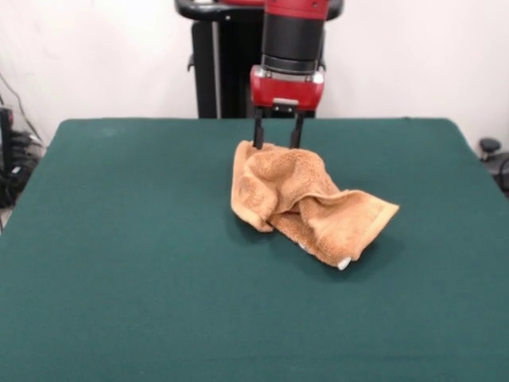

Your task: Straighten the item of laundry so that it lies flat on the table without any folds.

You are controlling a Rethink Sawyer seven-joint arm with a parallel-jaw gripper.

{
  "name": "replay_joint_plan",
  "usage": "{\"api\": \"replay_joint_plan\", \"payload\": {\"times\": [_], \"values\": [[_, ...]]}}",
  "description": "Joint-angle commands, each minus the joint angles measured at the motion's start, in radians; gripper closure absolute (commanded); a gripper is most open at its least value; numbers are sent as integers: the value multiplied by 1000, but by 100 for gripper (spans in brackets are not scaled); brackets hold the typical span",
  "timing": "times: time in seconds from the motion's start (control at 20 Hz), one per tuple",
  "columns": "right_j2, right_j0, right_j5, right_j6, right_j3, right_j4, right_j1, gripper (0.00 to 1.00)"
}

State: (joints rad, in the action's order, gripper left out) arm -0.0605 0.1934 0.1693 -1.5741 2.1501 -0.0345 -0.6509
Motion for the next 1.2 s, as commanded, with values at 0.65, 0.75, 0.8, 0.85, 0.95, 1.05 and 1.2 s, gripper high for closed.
{"api": "replay_joint_plan", "payload": {"times": [0.65, 0.75, 0.8, 0.85, 0.95, 1.05, 1.2], "values": [[61, -75, -59, -222, -124, 122, 12, 0], [61, -73, -17, -228, -130, 123, 37, 0], [64, -73, 6, -233, -132, 123, 54, 0], [69, -67, 32, -239, -134, 119, 74, 0], [76, -64, 93, -256, -136, 112, 112, 0], [88, -53, 140, -268, -139, 101, 146, 0], [101, -39, 164, -263, -144, 83, 182, 0]]}}
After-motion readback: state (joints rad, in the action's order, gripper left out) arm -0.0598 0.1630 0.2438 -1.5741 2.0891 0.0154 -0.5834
